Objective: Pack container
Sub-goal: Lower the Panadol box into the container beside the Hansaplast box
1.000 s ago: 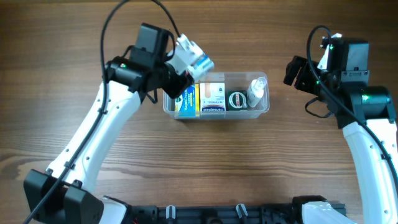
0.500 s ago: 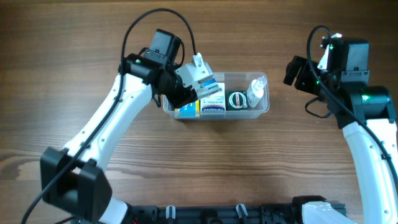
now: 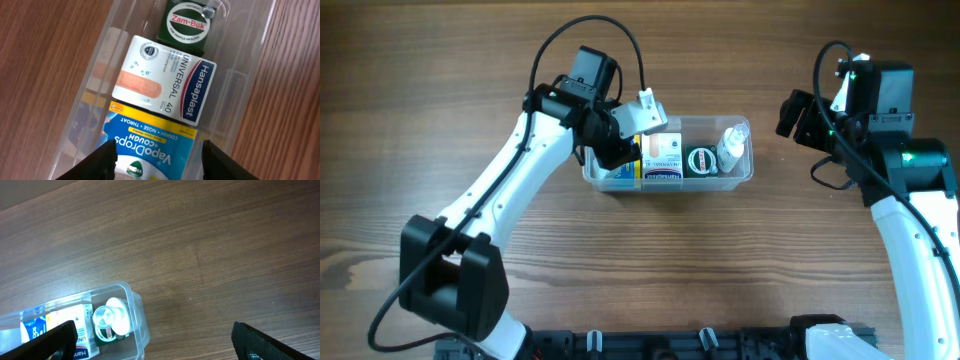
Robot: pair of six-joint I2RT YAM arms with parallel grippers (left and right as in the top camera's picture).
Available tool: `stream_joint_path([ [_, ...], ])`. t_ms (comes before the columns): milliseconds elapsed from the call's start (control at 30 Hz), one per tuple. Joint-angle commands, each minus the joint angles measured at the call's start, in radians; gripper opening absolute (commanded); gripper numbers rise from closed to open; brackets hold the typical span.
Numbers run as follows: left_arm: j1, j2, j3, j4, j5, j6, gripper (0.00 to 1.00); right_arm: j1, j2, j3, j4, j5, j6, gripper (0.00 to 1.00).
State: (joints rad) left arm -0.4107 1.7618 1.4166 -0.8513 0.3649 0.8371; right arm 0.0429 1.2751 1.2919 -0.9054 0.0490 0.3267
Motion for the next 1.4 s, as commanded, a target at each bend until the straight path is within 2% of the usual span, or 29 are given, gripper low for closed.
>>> stream_joint_path([
  [0,-0.002,0.043,-0.005,0.006,0.021,0.024,0.55,-0.002,0.002,0.01,0.0,0.005,-0.011,1.0],
  [333,-0.002,0.073,-0.005,0.036,0.025,0.02,0.55,-0.002,0.002,0.01,0.0,0.005,-0.011,1.0],
  [600,-0.003,0.073,-0.005,0.081,0.116,0.02,0.53,-0.001,0.002,0.01,0.0,0.005,-0.012,1.0],
  [1000,-0.005,0.073,-0.005,0.082,0.118,0.02,0.55,-0.002,0.002,0.01,0.0,0.005,-0.011,1.0],
  [1167,-0.005,0.073,-0.005,0.082,0.118,0.02,0.66,-0.001,0.002,0.01,0.0,0.005,-0.011,1.0],
  [1267,-0.006,0.073,-0.005,0.082,0.119,0.02,0.81,-0.002,0.002,0.01,0.0,0.005,-0.011,1.0],
  [1367,-0.006,0.073,-0.005,0.087,0.14,0.02,0.84,-0.001,0.002,0.01,0.0,0.005,-0.011,1.0],
])
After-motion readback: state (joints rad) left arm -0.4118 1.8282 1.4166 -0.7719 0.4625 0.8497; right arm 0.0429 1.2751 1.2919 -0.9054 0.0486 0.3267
